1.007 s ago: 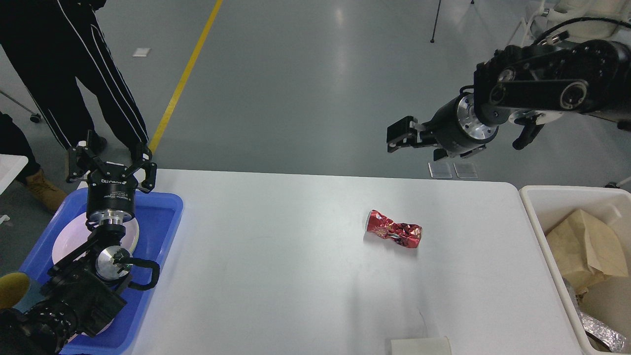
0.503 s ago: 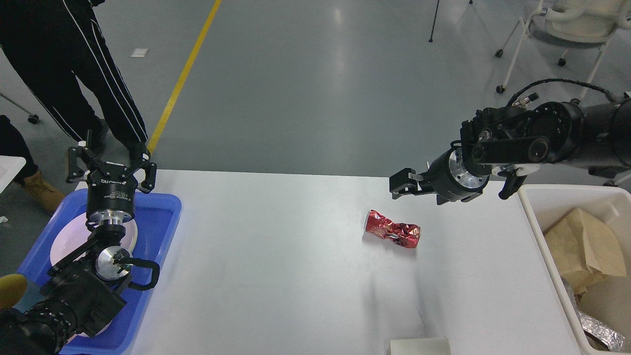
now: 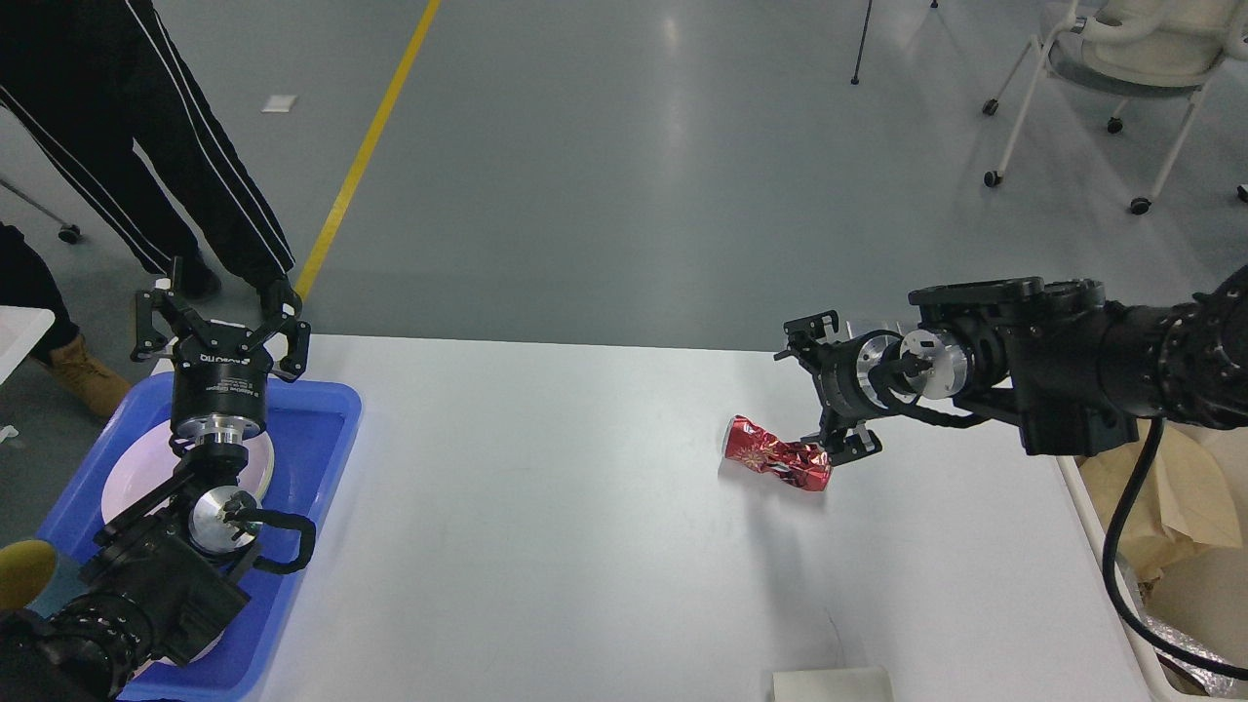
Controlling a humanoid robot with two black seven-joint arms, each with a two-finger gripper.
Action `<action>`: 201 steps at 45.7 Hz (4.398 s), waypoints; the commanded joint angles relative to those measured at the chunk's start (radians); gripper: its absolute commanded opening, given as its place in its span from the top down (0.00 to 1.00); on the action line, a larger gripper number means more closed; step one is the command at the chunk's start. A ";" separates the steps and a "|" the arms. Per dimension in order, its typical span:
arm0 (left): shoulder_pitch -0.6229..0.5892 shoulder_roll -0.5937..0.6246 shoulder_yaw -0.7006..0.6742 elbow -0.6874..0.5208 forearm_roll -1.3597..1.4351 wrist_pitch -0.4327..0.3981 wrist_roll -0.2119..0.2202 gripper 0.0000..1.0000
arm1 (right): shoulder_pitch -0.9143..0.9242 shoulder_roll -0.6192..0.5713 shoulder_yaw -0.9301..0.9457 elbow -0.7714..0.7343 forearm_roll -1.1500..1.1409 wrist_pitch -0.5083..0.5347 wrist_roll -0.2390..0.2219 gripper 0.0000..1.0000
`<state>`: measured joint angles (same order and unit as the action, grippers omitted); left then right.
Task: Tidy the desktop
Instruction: 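Swing the right gripper down to the red wrapper and grasp it, then close the right gripper on the red wrapper and lift it, then carry the red wrapper into the white bin and release it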
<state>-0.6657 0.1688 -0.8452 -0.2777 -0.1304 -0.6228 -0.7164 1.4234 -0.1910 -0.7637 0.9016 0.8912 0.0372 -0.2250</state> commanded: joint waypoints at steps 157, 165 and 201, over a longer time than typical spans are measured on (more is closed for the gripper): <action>0.001 0.000 -0.002 0.000 0.000 0.000 0.000 0.03 | 0.927 -0.031 -0.284 0.692 -1.014 0.639 0.497 1.00; 0.001 0.001 0.000 0.000 0.000 0.000 0.000 0.03 | 0.870 -0.125 -0.431 0.619 -1.058 0.576 0.497 1.00; 0.001 0.001 -0.002 0.000 0.000 0.000 0.000 0.03 | -0.751 -0.331 -0.404 -0.742 -0.563 -0.296 0.179 1.00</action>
<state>-0.6642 0.1697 -0.8465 -0.2776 -0.1305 -0.6228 -0.7164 0.8470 -0.5717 -1.1958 0.3326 0.1903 -0.1848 0.0129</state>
